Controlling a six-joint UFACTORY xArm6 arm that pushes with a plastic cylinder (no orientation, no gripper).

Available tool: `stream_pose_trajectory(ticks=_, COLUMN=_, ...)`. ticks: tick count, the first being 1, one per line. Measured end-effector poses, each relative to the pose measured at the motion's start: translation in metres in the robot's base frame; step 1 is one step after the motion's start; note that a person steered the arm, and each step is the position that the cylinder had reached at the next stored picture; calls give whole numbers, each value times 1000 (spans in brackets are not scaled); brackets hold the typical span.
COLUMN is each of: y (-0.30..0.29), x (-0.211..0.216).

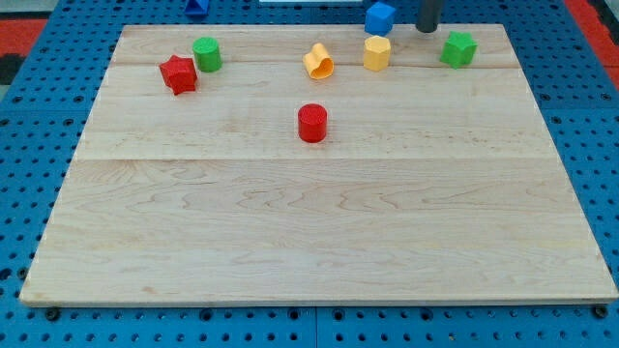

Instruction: Push the blue cube to the top edge of the board slightly

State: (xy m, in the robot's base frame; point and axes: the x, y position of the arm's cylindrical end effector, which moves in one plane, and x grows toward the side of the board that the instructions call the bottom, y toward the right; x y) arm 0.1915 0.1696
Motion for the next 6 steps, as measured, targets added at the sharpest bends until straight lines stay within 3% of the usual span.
stream_pose_trajectory(ticks=2, y=-78, x=6)
stream_pose_trajectory(ticks=3, y=-70, x=24)
stream_pose_trajectory(ticks=4, y=-29, x=0)
stream_pose_trajectory(ticks=5, y=16, x=35)
stream_pose_trajectory(ticks=6, y=45, x=27)
